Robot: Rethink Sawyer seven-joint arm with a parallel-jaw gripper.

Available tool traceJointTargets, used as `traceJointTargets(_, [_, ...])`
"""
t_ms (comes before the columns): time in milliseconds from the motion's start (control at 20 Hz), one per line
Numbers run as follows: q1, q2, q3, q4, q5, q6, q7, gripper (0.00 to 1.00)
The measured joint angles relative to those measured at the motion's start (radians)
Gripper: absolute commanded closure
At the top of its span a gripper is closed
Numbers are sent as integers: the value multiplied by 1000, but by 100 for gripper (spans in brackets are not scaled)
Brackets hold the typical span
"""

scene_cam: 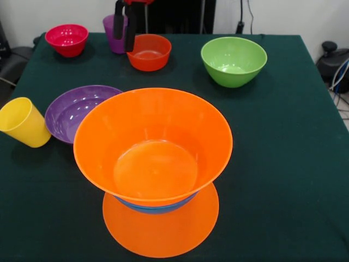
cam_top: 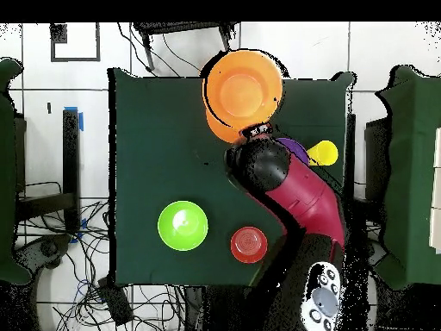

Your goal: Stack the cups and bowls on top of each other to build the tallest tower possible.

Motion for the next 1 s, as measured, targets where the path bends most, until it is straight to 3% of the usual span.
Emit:
traceJointTargets(450, [-149, -9, 154, 100, -148, -116, 0, 0])
traceJointTargets(1000, [-272, 0, 284, 155, -316, -181, 0, 0])
